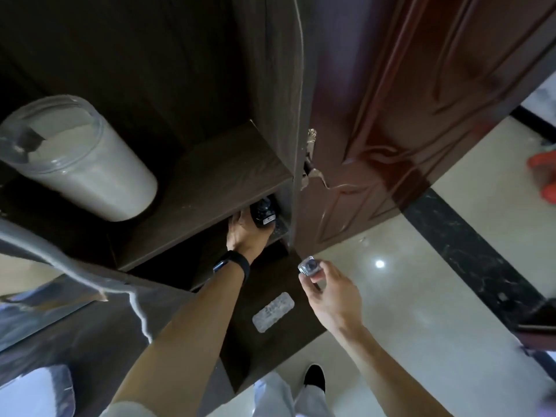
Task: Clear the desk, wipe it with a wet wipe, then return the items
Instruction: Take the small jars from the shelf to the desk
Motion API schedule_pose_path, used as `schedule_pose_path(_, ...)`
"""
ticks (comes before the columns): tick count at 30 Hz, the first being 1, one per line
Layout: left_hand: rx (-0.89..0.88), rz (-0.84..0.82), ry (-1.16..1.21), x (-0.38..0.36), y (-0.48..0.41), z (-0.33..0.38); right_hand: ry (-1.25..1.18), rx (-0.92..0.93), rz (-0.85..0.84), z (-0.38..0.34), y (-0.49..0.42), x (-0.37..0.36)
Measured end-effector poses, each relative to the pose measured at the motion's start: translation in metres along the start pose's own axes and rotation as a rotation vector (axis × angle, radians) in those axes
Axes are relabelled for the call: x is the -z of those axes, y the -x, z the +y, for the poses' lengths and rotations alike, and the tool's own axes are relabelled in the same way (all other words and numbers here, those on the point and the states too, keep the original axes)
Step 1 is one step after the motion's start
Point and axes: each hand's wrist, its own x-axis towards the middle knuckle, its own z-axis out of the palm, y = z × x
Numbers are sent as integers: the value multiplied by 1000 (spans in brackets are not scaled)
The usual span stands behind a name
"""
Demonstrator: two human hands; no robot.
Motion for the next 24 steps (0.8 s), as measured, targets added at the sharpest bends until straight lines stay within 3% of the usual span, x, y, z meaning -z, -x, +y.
schedule_pose_path(8,14,14,-55,17,13,-5,-62,14,-27,0,13,12)
schedule_pose_path(15,-72,9,-27,81,94,-50,-66,152,-204,-45,20,8)
schedule_pose_path(21,16,185,-165,128,192,-128,19,359,-415,-94,53,-23)
schedule_pose_path(24,145,260,-92,145,231,-170,26,436,-489,-121,75,-37)
